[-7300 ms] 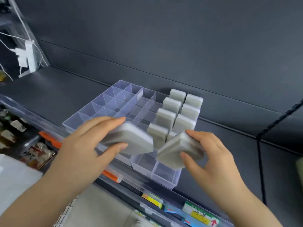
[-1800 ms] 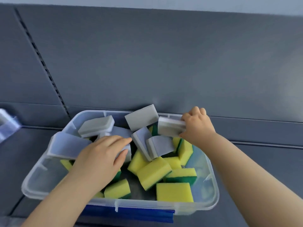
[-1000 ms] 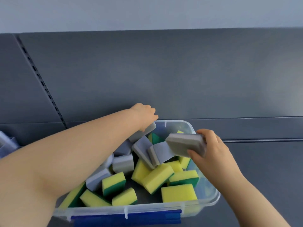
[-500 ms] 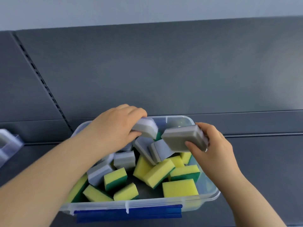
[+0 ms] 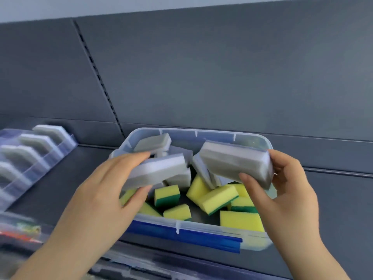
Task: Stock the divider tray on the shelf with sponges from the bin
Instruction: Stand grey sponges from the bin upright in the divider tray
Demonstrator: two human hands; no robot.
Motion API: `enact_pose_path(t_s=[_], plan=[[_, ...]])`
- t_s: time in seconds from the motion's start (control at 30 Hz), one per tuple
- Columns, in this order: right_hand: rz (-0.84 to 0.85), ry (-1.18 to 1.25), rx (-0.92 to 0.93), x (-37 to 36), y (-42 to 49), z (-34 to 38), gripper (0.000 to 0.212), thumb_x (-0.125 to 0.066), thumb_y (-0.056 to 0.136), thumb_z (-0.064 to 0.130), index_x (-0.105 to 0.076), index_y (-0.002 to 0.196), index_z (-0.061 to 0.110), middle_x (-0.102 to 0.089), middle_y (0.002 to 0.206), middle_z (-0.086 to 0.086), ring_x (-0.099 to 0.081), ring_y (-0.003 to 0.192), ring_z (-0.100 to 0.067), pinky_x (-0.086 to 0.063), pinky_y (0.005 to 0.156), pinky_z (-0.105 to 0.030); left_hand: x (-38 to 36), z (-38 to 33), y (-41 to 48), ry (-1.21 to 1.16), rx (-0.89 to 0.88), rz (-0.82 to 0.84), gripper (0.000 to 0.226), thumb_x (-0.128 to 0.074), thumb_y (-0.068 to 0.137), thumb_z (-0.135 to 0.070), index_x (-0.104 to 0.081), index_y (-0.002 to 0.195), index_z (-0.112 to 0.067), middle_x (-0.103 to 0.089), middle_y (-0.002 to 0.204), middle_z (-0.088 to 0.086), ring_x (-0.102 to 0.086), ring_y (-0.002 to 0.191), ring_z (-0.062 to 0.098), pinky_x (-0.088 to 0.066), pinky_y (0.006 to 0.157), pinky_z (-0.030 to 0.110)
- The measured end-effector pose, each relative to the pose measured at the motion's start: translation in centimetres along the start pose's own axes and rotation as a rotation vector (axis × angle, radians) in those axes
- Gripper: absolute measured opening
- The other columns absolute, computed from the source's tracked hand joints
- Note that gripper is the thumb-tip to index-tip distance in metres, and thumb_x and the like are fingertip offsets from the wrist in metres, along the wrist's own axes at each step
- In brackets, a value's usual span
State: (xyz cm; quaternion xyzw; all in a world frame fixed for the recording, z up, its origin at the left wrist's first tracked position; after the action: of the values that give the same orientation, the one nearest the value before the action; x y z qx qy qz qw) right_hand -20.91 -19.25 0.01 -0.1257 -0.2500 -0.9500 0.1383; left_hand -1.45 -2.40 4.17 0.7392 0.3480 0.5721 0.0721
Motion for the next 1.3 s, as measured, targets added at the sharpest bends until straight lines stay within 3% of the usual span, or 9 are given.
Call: enact_pose_path(t_s=[0.2, 0.3, 0.47, 0.57, 0.67, 0.87, 1.0, 1.2, 1.3], plan=[[0.068, 0.076, 0.064, -5.8, -4.3, 5.9, 0.053, -0.062, 0.056, 0.072, -0.051, 0.103, 0.052, -0.06, 0.103, 0.025, -0.061, 0.092, -0.004, -0.047, 0.078, -0.012, 6.8, 6.3, -5.1, -0.105, 0.125, -0.102, 0.051, -0.059, 0.068, -0.052, -0.053, 0.117, -0.04, -0.053, 0.107, -0.039, -0.045, 0.098, -0.023, -0.033, 0.078, -0.003], [0.099, 0.004, 0.148, -10.9, -8.0, 9.5, 0.048, -0.062, 0.064, 0.057, -0.054, 0.108, 0.04, -0.061, 0.098, 0.024, -0.058, 0.087, -0.003, -0.044, 0.077, -0.008, 11.0, 11.8, -9.4, -0.098, 0.189, -0.147, 0.061, -0.065, 0.069, -0.061, -0.05, 0.124, -0.041, -0.057, 0.107, -0.03, -0.052, 0.095, -0.013, -0.043, 0.072, 0.013], [0.289, -0.02, 0.279, -22.6, -16.0, 15.8, 0.051, -0.081, 0.069, 0.026, -0.052, 0.11, 0.037, -0.054, 0.103, 0.025, -0.05, 0.093, 0.012, -0.034, 0.079, 0.003, 18.7, 21.7, -18.8, 0.05, 0.307, -0.178, 0.054, -0.069, 0.075, -0.047, -0.056, 0.124, -0.03, -0.051, 0.109, -0.032, -0.046, 0.09, -0.01, -0.041, 0.074, 0.01], [0.423, -0.002, 0.346, -28.5, -19.6, 19.4, 0.051, -0.076, 0.071, 0.027, -0.049, 0.112, 0.042, -0.051, 0.103, 0.029, -0.045, 0.097, 0.021, -0.034, 0.079, 0.002, 21.8, 26.2, -23.7, 0.057, 0.432, -0.202, 0.06, -0.066, 0.064, -0.038, -0.058, 0.123, -0.027, -0.058, 0.108, -0.022, -0.048, 0.094, -0.001, -0.039, 0.074, 0.02], [0.477, 0.043, 0.351, -32.7, -21.3, 22.2, 0.05, -0.072, 0.071, 0.028, -0.049, 0.113, 0.043, -0.053, 0.103, 0.03, -0.048, 0.097, 0.017, -0.04, 0.076, -0.003, 23.8, 29.4, -26.0, 0.044, 0.495, -0.181, 0.059, -0.063, 0.065, -0.042, -0.055, 0.123, -0.032, -0.048, 0.108, -0.034, -0.044, 0.094, -0.006, -0.038, 0.076, 0.021], [0.542, 0.021, 0.347, -39.8, -21.7, 24.8, 0.048, -0.077, 0.071, 0.017, -0.058, 0.113, 0.028, -0.052, 0.1, 0.03, -0.046, 0.096, 0.018, -0.031, 0.08, 0.004, 25.3, 35.1, -25.6, 0.044, 0.512, -0.13, 0.053, -0.067, 0.073, -0.046, -0.055, 0.122, -0.032, -0.046, 0.107, -0.034, -0.035, 0.094, -0.019, -0.033, 0.08, 0.0], [0.534, 0.069, 0.286, -44.1, -19.6, 25.1, 0.046, -0.075, 0.072, 0.021, -0.053, 0.108, 0.04, -0.056, 0.099, 0.031, -0.05, 0.097, 0.011, -0.035, 0.082, 0.001, 24.8, 39.2, -23.2, -0.019, 0.48, -0.106, 0.048, -0.06, 0.074, -0.044, -0.048, 0.12, -0.046, -0.043, 0.112, -0.044, -0.03, 0.104, -0.033, -0.02, 0.083, -0.008], [0.459, 0.232, 0.135, -51.4, -13.4, 24.8, 0.042, -0.074, 0.074, 0.018, -0.055, 0.105, 0.039, -0.063, 0.099, 0.023, -0.058, 0.092, 0.004, -0.041, 0.077, -0.003, 24.7, 47.6, -16.4, 0.127, 0.416, -0.045, 0.051, -0.062, 0.075, -0.04, -0.055, 0.124, -0.026, -0.052, 0.108, -0.022, -0.043, 0.094, -0.012, -0.023, 0.084, -0.006], [0.429, 0.267, 0.137, -54.5, -10.1, 25.9, 0.041, -0.073, 0.074, 0.018, -0.053, 0.099, 0.043, -0.06, 0.099, 0.028, -0.058, 0.09, 0.007, -0.041, 0.074, -0.002, 25.5, 51.5, -12.7, 0.146, 0.409, -0.063, 0.051, -0.064, 0.077, -0.042, -0.051, 0.125, -0.032, -0.051, 0.109, -0.027, -0.043, 0.094, -0.009, -0.028, 0.084, -0.002]])
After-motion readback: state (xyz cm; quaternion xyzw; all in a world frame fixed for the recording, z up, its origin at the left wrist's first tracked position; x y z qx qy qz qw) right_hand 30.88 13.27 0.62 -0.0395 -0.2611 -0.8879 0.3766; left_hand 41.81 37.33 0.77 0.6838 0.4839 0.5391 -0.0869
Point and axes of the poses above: each hand's wrist, its own y-axis towards the middle knuckle, its own x-axis out of the back of the hand, z = x × y, the point moved 5 cm from there along y, towards the middle knuckle
